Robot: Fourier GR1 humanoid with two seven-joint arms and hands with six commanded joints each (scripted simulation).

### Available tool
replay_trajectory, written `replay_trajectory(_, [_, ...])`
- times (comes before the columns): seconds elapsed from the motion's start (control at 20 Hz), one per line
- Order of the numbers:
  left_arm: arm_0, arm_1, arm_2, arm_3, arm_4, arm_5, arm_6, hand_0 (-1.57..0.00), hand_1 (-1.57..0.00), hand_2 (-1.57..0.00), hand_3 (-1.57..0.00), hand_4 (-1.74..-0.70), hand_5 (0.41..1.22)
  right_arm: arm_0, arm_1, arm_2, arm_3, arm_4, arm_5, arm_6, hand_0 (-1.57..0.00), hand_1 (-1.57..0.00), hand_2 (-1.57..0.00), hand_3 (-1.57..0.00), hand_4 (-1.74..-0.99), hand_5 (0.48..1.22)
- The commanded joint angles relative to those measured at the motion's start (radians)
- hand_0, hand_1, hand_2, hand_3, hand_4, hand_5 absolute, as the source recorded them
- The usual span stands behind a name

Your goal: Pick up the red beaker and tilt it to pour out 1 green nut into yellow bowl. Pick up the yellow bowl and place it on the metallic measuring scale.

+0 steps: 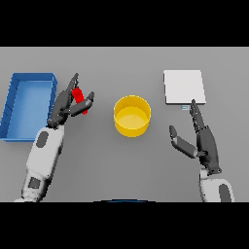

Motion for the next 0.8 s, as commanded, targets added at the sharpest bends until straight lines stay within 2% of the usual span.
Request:
replay_trajectory(0.0, [-0.015, -0.003, 0.003, 0.022, -0.004, 0.006, -0.013, 0.00, 0.00, 0.00, 0.00, -1.34, 0.725, -0.002, 0.002, -0.001, -0.004, -0.008, 0.003, 0.004, 0.00, 0.00, 0.00, 0.00, -1.305, 0.681])
replay_trajectory(0.1, [-0.016, -0.019, 0.011, 0.036, 0.004, 0.015, -0.053, 0.00, 0.00, -0.03, 0.00, -1.39, 0.752, -0.005, -0.005, -0.007, -0.004, -0.005, 0.000, 0.008, 0.00, 0.00, 0.00, 0.00, -1.295, 0.683])
replay_trajectory(0.15, [-0.029, -0.019, 0.022, 0.053, 0.010, 0.019, -0.051, -0.08, -0.08, -0.12, -0.08, -1.42, 0.770, -0.005, -0.002, -0.002, 0.000, 0.002, -0.003, 0.007, 0.00, 0.00, 0.00, 0.00, -1.291, 0.684])
replay_trajectory(0.2, [-0.041, -0.030, 0.029, 0.061, 0.014, 0.036, -0.038, -0.25, -0.28, -0.31, -0.22, -1.44, 0.795, 0.000, 0.005, 0.007, -0.008, 0.007, -0.004, 0.003, 0.00, 0.00, 0.00, 0.00, -1.289, 0.684])
replay_trajectory(0.3, [-0.057, -0.044, 0.037, 0.091, 0.003, 0.075, -0.044, -0.68, -0.70, -0.71, -0.71, -1.44, 0.949, 0.006, 0.002, 0.006, -0.013, 0.004, 0.000, 0.002, 0.00, 0.00, 0.00, 0.00, -1.285, 0.683])
replay_trajectory(0.35, [-0.055, -0.046, 0.028, 0.092, -0.019, 0.102, -0.054, -0.86, -0.87, -0.89, -0.88, -1.44, 1.003, 0.003, -0.006, -0.005, 0.000, -0.006, 0.005, 0.002, 0.00, 0.00, 0.00, 0.00, -1.283, 0.683])
replay_trajectory(0.45, [-0.057, -0.052, 0.028, 0.103, -0.035, 0.110, -0.091, -1.12, -1.13, -1.13, -1.13, -1.44, 1.082, -0.011, -0.005, -0.007, -0.002, -0.010, 0.004, 0.014, 0.00, 0.00, 0.00, 0.00, -1.290, 0.684])
replay_trajectory(0.5, [-0.062, -0.059, 0.035, 0.111, -0.033, 0.111, -0.099, -1.21, -1.21, -1.22, -1.22, -1.45, 1.109, -0.002, -0.001, 0.001, 0.002, -0.006, 0.009, -0.010, 0.00, 0.00, 0.00, 0.00, -1.291, 0.684])
replay_trajectory(0.55, [-0.076, -0.057, 0.042, 0.121, -0.037, 0.113, -0.085, -1.28, -1.29, -1.29, -1.29, -1.45, 1.132, -0.010, -0.002, -0.001, 0.006, -0.004, 0.007, -0.008, 0.00, 0.00, 0.00, 0.00, -1.293, 0.682])
replay_trajectory(0.6, [-0.073, -0.065, 0.039, 0.118, -0.047, 0.130, -0.097, -1.34, -1.34, -1.35, -1.34, -1.51, 1.132, -0.004, 0.001, 0.003, 0.012, -0.004, 0.009, -0.015, 0.00, 0.00, 0.00, 0.00, -1.296, 0.681])
replay_trajectory(0.65, [-0.069, -0.070, 0.043, 0.118, -0.034, 0.130, -0.123, -1.38, -1.39, -1.39, -1.39, -1.55, 1.129, -0.016, 0.004, -0.002, 0.008, -0.012, 0.008, 0.002, 0.00, 0.00, 0.00, 0.00, -1.303, 0.682])
replay_trajectory(0.75, [-0.075, -0.068, 0.038, 0.110, -0.018, 0.133, -0.135, -1.45, -1.45, -1.46, -1.45, -1.62, 1.117, -0.021, 0.010, 0.009, 0.028, 0.009, 0.000, -0.018, 0.00, 0.00, 0.00, 0.00, -1.288, 0.679])
